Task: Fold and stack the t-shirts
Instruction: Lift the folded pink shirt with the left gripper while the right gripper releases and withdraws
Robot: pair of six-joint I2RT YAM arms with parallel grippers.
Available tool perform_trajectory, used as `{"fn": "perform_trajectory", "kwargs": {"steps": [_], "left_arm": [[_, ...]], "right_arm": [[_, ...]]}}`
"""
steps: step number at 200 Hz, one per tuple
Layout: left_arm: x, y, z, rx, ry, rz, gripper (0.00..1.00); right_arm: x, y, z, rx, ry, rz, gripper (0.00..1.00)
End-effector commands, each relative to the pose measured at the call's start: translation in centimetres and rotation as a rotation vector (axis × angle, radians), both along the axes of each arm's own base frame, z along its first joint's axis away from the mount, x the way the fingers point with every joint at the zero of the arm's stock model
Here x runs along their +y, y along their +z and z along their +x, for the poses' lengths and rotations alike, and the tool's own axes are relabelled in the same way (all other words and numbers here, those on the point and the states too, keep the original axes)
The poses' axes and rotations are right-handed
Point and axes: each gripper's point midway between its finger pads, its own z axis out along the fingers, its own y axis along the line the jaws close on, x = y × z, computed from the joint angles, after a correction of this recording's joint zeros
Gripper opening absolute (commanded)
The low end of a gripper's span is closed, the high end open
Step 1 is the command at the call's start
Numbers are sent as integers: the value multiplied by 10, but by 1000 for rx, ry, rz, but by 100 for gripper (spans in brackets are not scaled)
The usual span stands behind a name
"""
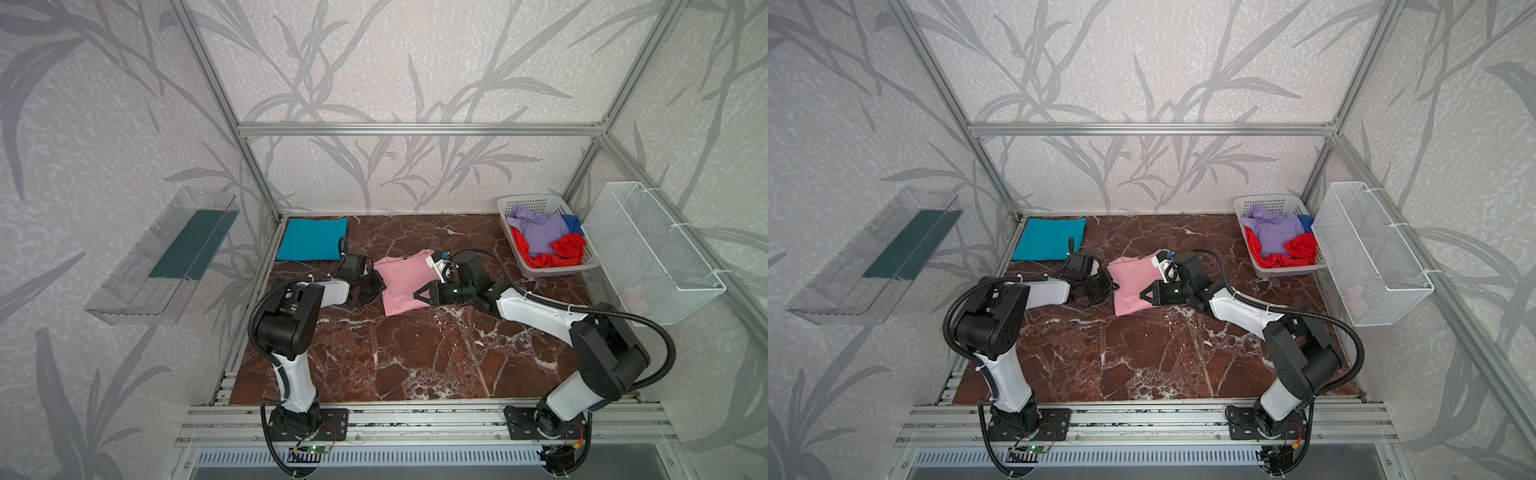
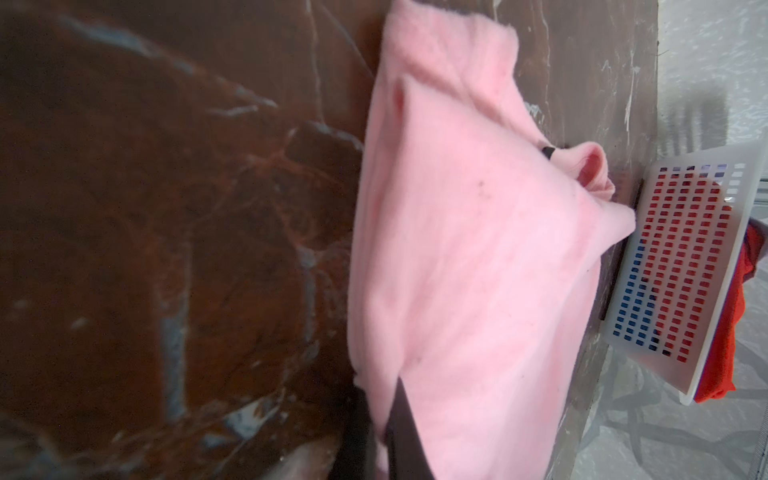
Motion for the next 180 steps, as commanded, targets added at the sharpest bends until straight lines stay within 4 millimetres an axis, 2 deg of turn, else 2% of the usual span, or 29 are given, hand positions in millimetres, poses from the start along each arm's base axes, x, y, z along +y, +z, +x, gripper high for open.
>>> {"fn": "perform_trajectory", "kwargs": {"steps": [1,38,66,120,153,180], "left_arm": [[15,-6,3,64,-8,95,0],[41,25,43,60,-75,219,0],[76,50,81,16,-86,365,0],[126,104,148,-40,-153,636,0],[154,127,171,-76,-159,811,0],[167,144,182,-122,-148,891,0]], "right_arm": [[-15,6,-1,-17,-25,-12,3],[-28,-1,-2,-19,-43,-52,3],[-33,-9,-2,-20,-48,-79,3],[-38,-25,6,-6,-55,-116,3],[-36,-40,11,23,-59,-122,2],[-31,-52,16,55,-56,-114,2]]}}
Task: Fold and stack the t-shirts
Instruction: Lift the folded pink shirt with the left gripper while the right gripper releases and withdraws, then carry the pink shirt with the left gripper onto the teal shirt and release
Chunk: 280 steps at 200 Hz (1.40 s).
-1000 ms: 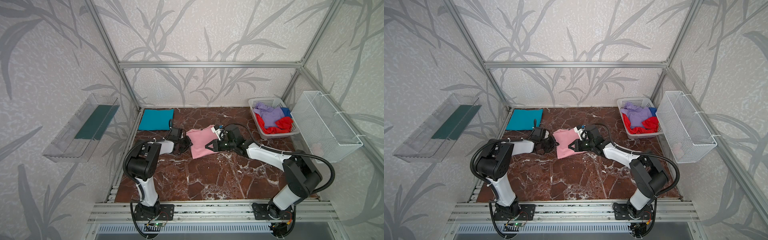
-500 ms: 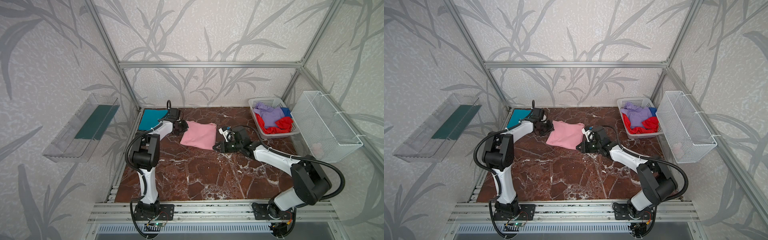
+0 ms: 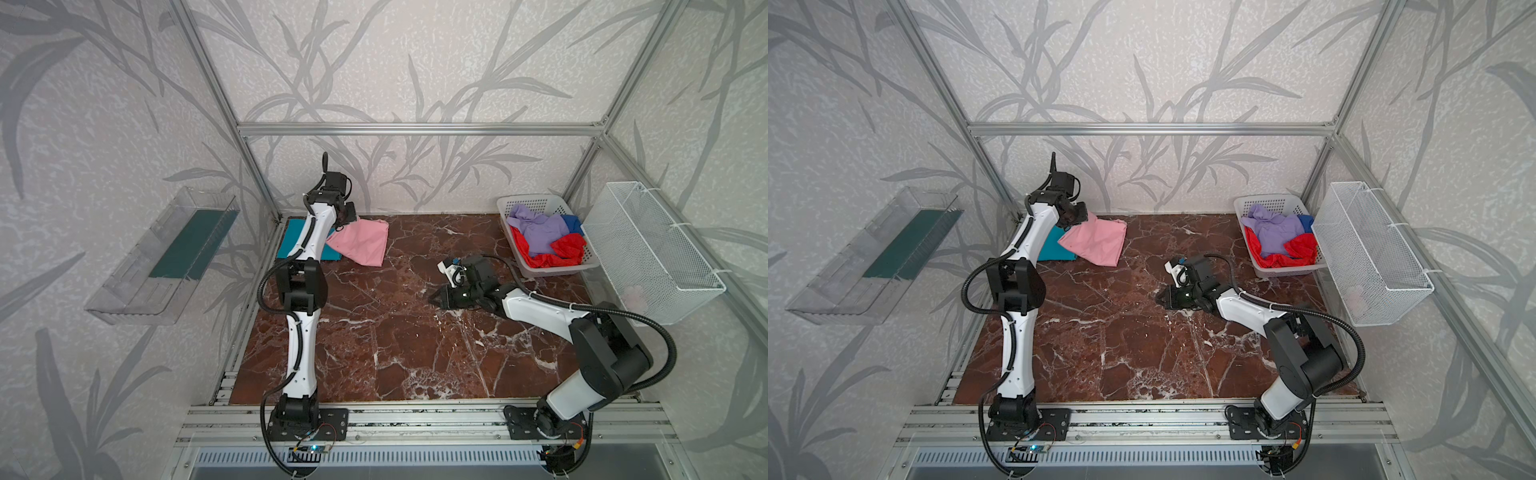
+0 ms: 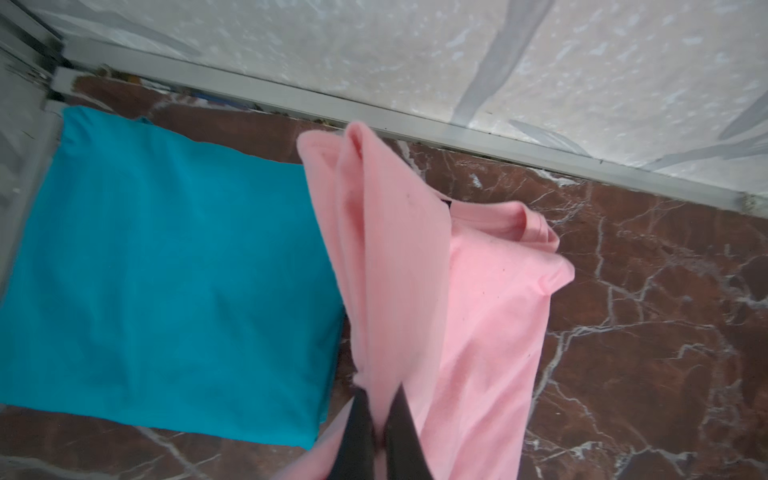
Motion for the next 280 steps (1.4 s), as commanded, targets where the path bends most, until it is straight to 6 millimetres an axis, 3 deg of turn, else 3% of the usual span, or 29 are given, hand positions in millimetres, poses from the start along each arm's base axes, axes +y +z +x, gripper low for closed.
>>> {"fn": "perform_trajectory", "kwargs": {"steps": [1,80,134,217,251,280], "left_arm": [[25,10,-9,39,-16,165,0],[56,88,1,-141,2,340,0],[81,92,3,-158,11,287,0],[88,109,-7,-188,39,155,0],[104,117,-9,-211,76,98,0],[121,112,-10,-205,108,86,0]], "right_arm": [[5,-5,9,6,1,17,2],[17,-35,18,85,-14,58,2],[18,-41,19,101,-13,51,1],[21,-49,20,135,-30,68,2],[20,-51,18,140,-31,61,1],[20,-53,19,143,-32,62,1]]}}
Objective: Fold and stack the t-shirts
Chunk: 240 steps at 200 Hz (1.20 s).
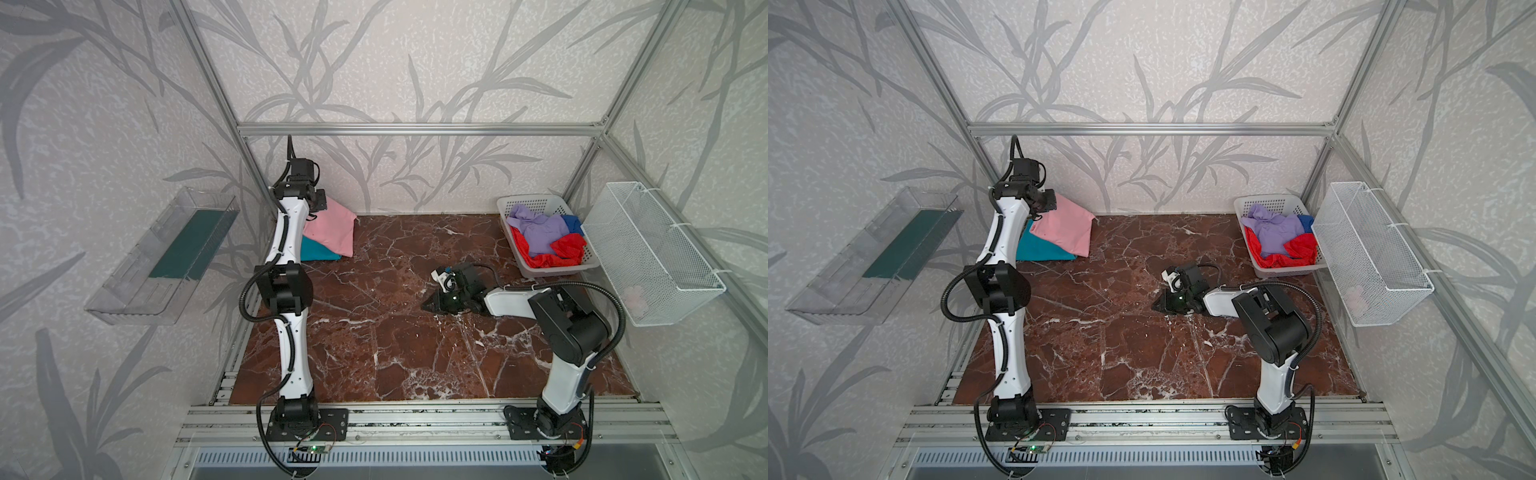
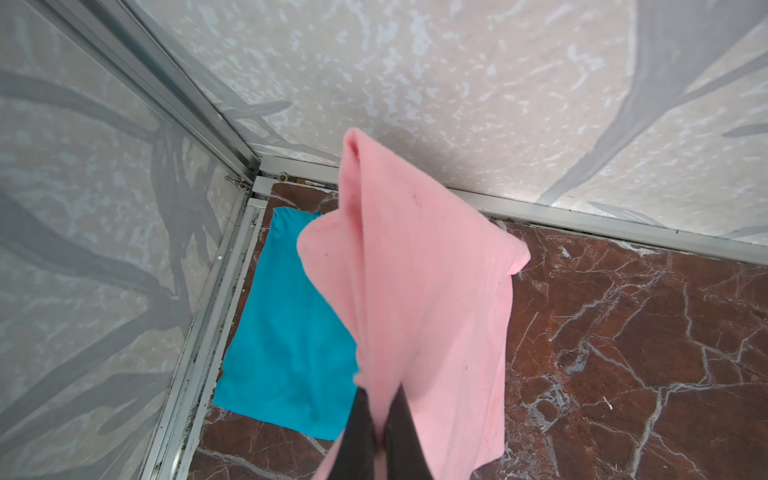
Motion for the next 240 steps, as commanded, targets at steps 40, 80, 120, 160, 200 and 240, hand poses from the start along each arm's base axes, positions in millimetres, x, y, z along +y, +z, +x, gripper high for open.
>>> {"fn": "perform_trajectory", "kwargs": {"steps": [40,80,120,160,200,240], "left_arm": [[57,7,-3,-40,116,10,0],[96,-35,-4,34,216,79,60],[90,-32,-6,38,204,71,61],[61,-24,-11,35,151,60,57],[3,-17,-25,66,71,21,57],[-56,9,-58,-26,35,-5,57]], "right_arm": [[5,1,7,-2,-1,25,1],[4,-2,6,6,-1,21,1],[6,0,7,7,-4,27,2],[10,7,5,-8,4,33,2],[6,30,2,-108,31,-43,1],[-26,75,3,-318,-8,-234,1]]}}
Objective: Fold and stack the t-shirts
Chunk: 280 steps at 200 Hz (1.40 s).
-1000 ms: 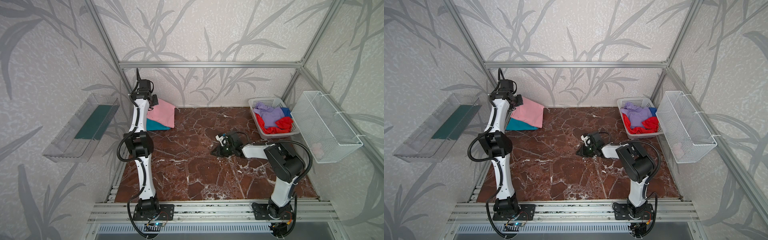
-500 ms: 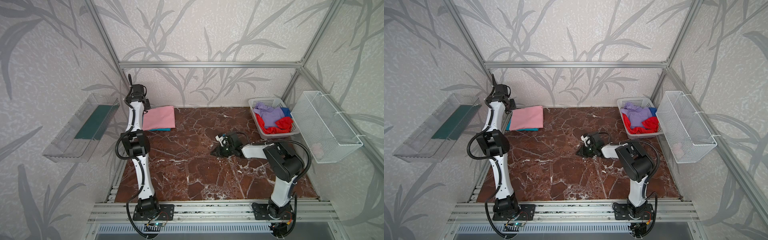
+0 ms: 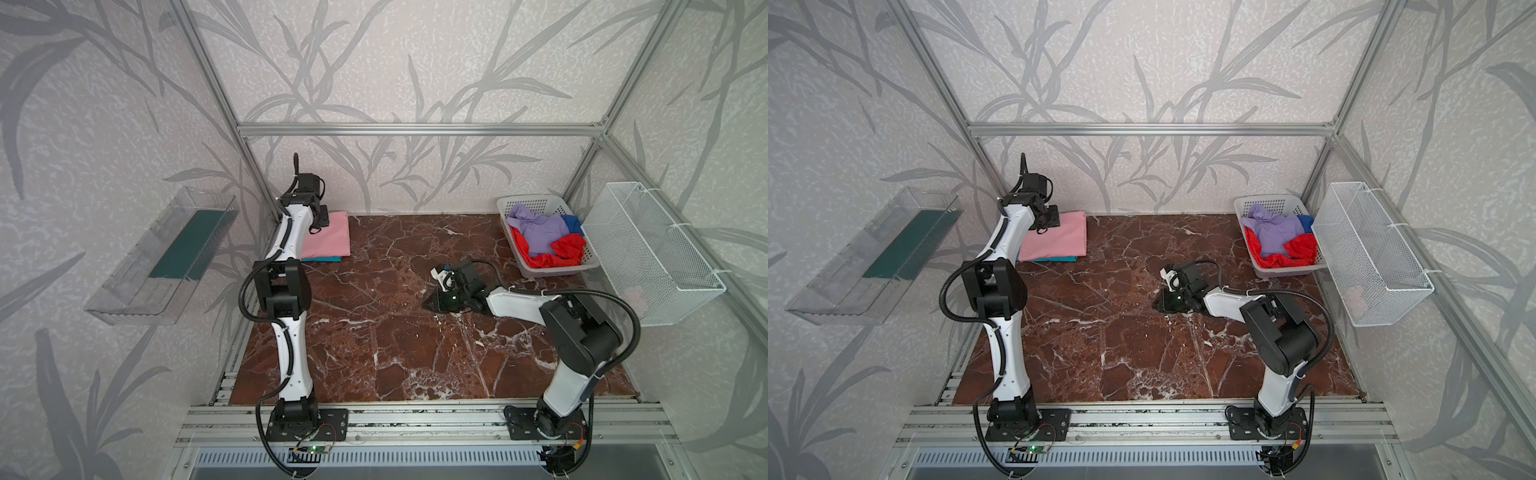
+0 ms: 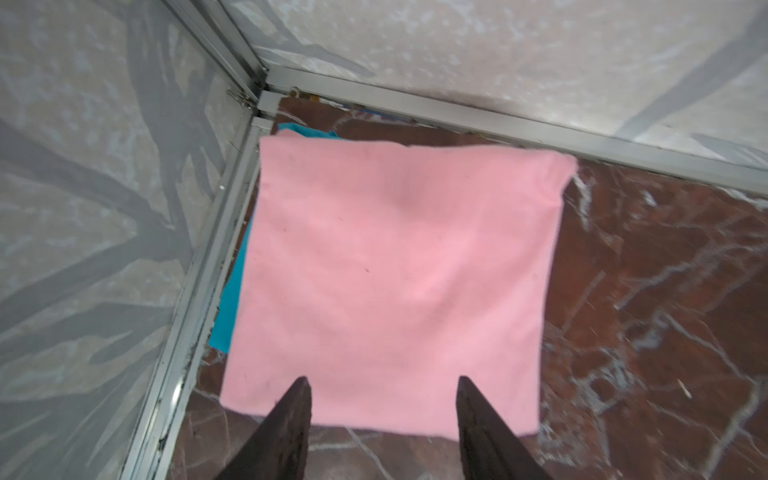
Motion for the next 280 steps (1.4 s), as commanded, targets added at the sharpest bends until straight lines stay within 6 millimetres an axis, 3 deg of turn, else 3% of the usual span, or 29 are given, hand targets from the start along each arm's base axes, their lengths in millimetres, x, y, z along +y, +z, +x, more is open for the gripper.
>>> {"fn": "perform_trajectory", "kwargs": {"steps": [1,23,42,45,48,51,73,75,78,81,87,109,122,140,157,170,194,215,221,244,272,280], "left_arm": [[-31,60,-23,-160,-3,-24,57],[-56,75,-54,-276,-9,-69,58],[-64,81,-89,-385,0,-105,62],[-65,78,-95,-396,2,-110,68],[-65,81,-102,-422,5,-118,89],[-65,81,-108,-444,6,-123,98],[-60,68,-156,-581,18,-153,99],[-59,70,-160,-602,16,-150,99],[-57,65,-166,-626,13,-143,99],[-55,61,-173,-651,15,-137,99],[-50,61,-185,-722,30,-122,99],[-41,30,-233,-856,-40,-8,99],[-44,9,-252,-814,-117,47,99],[-41,-18,-268,-707,-156,111,99],[-21,-35,-278,-703,-38,131,99],[-5,-30,-282,-771,68,155,99],[16,-33,-282,-752,192,153,99],[29,-41,-266,-726,227,92,99],[32,-43,-261,-721,239,82,99],[39,-42,-233,-719,223,132,99],[28,-62,-204,-763,108,112,99],[21,-66,-200,-796,64,104,99]], "right_arm": [[-23,44,9,-193,-31,-129,1],[-56,80,14,-359,-101,-247,6],[-83,112,16,-518,-166,-316,29],[-87,116,16,-543,-176,-326,34],[-91,118,16,-566,-184,-338,39],[-95,121,15,-591,-194,-345,44],[-123,138,10,-744,-293,-372,63],[-125,139,9,-769,-287,-384,70],[-128,140,8,-795,-290,-390,95],[-132,141,7,-816,-301,-397,99],[-141,138,5,-845,-343,-408,100],[-182,131,2,-952,-478,-537,100],[-208,125,4,-1015,-584,-624,100],[-236,102,9,-970,-637,-726,100],[-246,71,16,-889,-586,-761,100],[-248,51,21,-880,-546,-772,100],[-247,45,39,-913,-530,-774,99],[-249,36,59,-882,-515,-816,99],[-250,43,67,-904,-538,-826,99],[-260,40,84,-935,-610,-844,99],[-267,34,81,-899,-607,-711,99],[-275,23,77,-874,-626,-671,99]]}}
